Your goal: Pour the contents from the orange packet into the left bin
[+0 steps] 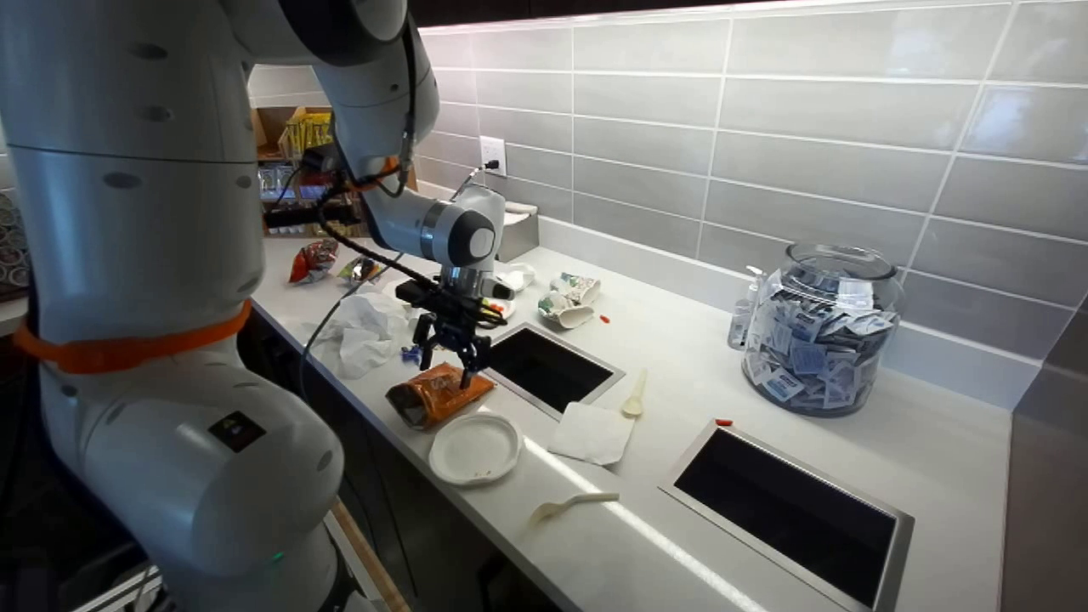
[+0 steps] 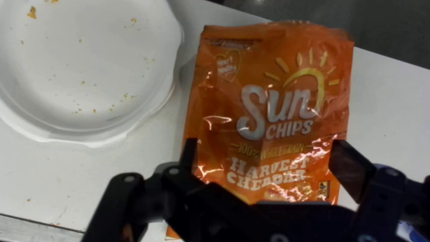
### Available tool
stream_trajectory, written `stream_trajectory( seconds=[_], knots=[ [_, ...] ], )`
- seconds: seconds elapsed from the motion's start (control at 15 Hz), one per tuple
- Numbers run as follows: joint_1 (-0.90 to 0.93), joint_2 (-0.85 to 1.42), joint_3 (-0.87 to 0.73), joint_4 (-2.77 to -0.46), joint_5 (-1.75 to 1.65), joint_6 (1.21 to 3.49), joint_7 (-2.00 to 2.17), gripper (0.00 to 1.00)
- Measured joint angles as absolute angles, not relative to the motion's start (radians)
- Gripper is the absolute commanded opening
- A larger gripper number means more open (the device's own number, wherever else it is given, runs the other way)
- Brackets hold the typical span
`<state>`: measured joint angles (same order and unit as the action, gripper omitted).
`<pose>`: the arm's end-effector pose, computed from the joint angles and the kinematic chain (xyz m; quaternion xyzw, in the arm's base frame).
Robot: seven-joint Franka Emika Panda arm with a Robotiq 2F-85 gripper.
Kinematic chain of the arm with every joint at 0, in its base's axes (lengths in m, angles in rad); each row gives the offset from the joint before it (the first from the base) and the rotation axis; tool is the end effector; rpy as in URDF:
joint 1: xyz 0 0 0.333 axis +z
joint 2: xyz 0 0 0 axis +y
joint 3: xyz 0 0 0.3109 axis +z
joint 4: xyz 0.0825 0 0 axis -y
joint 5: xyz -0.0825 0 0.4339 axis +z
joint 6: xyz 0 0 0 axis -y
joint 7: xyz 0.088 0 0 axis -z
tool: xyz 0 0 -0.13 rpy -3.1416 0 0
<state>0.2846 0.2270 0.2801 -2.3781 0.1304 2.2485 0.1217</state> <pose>0.3995 0.2706 0.1391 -0.9672 -0.1697 0.1887 0.0112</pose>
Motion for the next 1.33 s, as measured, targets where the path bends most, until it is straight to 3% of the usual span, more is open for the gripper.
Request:
stream_trajectory(
  seconds=[0.13,0.2,0.33,0.87,0.93,1.33],
  knots=[
    [0.285,0.233,0.28,-2.381,0.13,2.255,0.12,1.0],
    [0.285,0.236,0.28,-2.381,0.13,2.256,0.119,0.75],
    [0.285,0.241,0.28,-2.381,0.13,2.257,0.117,0.66],
    [0.284,0.242,0.277,-2.381,0.13,2.258,0.116,0.04],
    [0.283,0.242,0.277,-2.381,0.13,2.259,0.116,0.0],
    [0.278,0.242,0.277,-2.381,0.134,2.275,0.114,0.0]
  ],
)
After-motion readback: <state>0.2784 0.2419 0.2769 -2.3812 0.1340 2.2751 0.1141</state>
